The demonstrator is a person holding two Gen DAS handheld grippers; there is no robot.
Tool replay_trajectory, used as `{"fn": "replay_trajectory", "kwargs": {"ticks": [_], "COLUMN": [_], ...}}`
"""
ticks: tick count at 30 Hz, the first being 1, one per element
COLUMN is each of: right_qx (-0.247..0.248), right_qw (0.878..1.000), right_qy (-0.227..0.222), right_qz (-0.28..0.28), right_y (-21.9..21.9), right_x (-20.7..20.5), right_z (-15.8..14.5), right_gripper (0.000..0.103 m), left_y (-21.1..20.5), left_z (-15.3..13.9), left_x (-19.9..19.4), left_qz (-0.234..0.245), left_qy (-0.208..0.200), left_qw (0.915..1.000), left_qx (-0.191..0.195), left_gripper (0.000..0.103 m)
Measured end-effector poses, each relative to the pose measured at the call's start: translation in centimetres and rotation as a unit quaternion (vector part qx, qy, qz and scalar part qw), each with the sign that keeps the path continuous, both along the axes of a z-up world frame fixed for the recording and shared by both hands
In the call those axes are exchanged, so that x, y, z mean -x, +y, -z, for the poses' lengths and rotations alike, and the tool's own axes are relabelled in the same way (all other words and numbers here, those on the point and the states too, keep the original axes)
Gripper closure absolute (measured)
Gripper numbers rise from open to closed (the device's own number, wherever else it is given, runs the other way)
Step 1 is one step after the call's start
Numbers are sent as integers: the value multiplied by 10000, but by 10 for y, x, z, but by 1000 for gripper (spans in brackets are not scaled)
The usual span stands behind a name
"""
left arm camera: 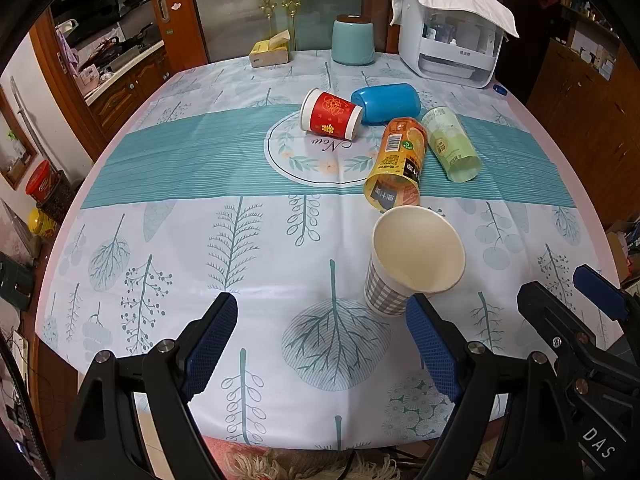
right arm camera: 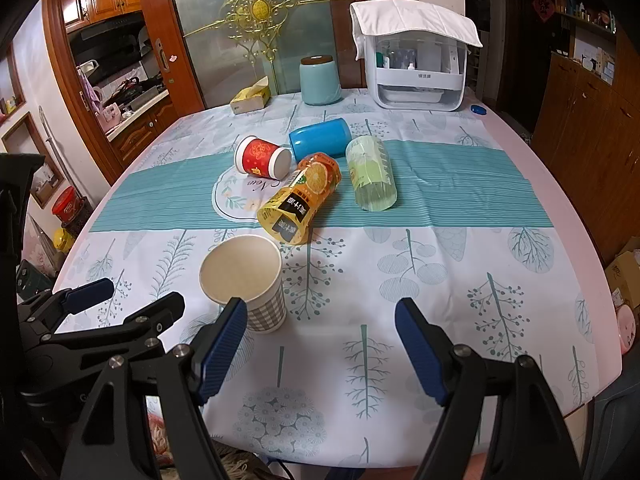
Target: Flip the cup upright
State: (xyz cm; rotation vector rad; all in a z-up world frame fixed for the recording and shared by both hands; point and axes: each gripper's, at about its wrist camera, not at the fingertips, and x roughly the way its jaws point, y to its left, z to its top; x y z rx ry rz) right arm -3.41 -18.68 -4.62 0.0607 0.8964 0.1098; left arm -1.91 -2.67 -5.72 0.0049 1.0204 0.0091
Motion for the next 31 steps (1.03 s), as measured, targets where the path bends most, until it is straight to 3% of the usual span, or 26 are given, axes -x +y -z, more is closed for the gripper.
{"fn": "replay_trajectory", "kwargs": {"ticks": [31], "right_qx": [-10], "right_qw": [10000], "right_qy": [48], "right_qz": [-12], "right_y": [4], "right_x": [0], "right_z": [8], "right_gripper": [26], "left_y": [6], "left_z": [6], "left_x": [1], "left_qz": [-84], "left_qy": [69], "left_qw": [9999], "left_qx": [-20], "left_gripper": [18]}}
